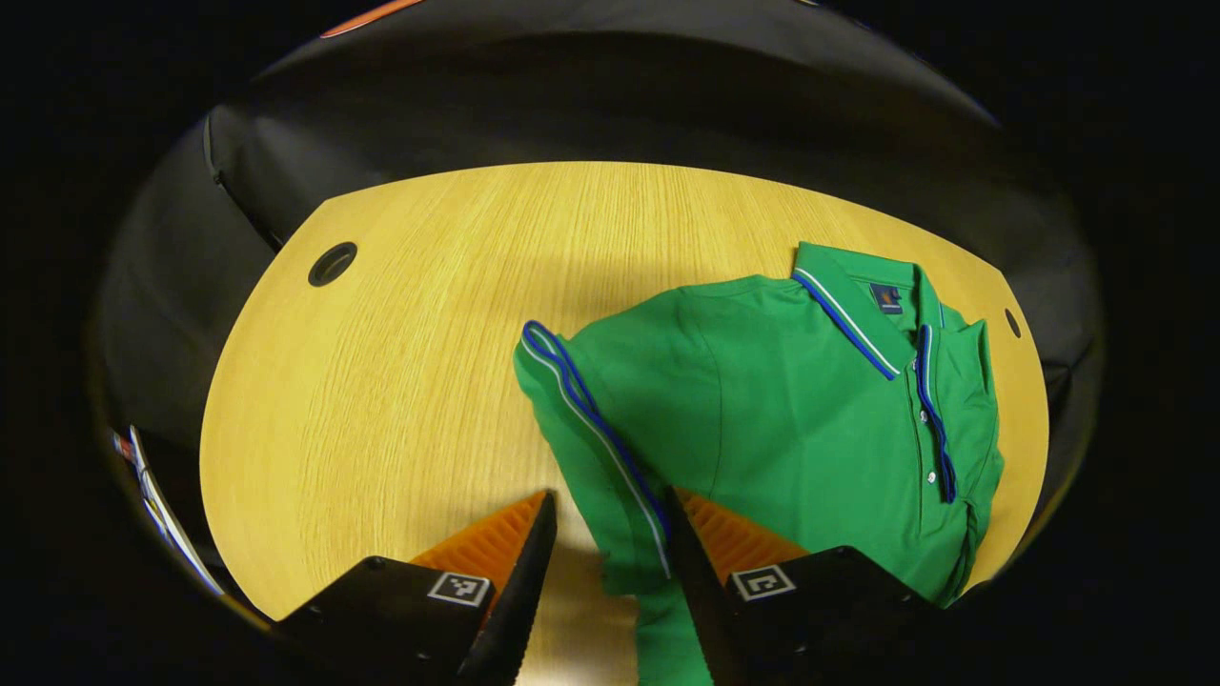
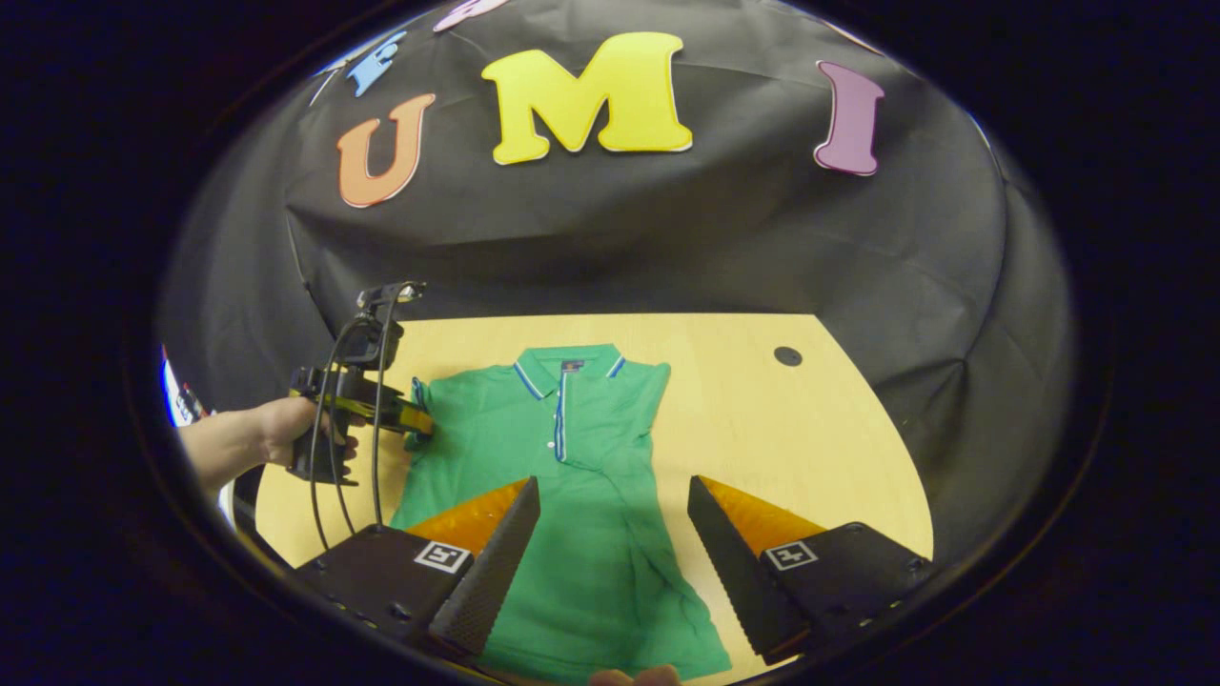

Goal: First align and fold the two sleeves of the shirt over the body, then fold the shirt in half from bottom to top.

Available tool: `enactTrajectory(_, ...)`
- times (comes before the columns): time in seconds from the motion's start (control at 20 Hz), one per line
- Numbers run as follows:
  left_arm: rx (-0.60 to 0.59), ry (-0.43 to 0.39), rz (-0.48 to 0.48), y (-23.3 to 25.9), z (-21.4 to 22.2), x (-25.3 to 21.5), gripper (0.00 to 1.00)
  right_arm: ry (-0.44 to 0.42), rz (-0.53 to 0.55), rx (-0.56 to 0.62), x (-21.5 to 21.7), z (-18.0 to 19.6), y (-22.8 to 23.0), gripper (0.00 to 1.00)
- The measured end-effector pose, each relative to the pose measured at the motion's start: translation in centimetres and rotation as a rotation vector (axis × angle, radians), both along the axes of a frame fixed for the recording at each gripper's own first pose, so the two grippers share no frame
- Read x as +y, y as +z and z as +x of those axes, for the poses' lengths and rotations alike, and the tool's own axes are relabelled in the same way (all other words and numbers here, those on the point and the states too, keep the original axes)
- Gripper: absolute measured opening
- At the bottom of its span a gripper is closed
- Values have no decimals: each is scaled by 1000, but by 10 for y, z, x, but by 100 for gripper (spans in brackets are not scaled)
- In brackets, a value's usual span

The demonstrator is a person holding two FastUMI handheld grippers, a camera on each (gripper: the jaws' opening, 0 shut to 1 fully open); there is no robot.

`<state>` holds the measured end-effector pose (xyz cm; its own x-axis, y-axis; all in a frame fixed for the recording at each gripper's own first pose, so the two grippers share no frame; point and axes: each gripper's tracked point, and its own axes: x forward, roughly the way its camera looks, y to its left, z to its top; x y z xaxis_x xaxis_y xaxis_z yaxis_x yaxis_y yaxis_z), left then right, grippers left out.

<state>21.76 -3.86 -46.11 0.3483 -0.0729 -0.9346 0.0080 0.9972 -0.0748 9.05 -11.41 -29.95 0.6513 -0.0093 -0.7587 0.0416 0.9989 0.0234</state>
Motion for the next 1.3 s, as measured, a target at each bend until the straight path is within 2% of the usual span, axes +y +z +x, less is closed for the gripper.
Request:
enactTrajectory(0.3,31,42,-46,0,-6,11,43,2,8,8,8,5,-3,96)
enactTrajectory(0.35,34,53,-90,2,-8,4,23,2,11,7,10,5,-2,96)
enactTrajectory(0.45,22,78,-160,7,-6,-1,13,2,22,2,12,4,-1,96)
enactTrajectory(0.5,11,88,-180,12,-5,-1,10,-1,22,-4,12,5,1,92)
enactTrajectory(0.55,-4,93,-192,17,-4,0,7,-1,23,-11,12,5,4,92)
enactTrajectory(0.6,-21,92,-200,22,-3,0,7,-2,29,-19,13,5,6,92)
enactTrajectory(0.65,-36,89,-207,27,-2,-1,6,-1,33,-25,14,6,9,96)
enactTrajectory(0.7,-48,87,-216,35,0,-3,6,-2,36,-31,15,6,10,92)
enactTrajectory(0.75,-59,85,-224,43,1,-7,6,-1,37,-35,15,6,12,92)
enactTrajectory(0.8,-73,81,-229,52,3,-10,6,-1,40,-39,15,5,14,96)
enactTrajectory(0.95,-120,44,-216,79,10,-24,6,1,38,-57,13,0,23,96)
enactTrajectory(1.3,-138,-86,-158,103,22,-101,6,-58,23,-93,-28,-21,40,96)
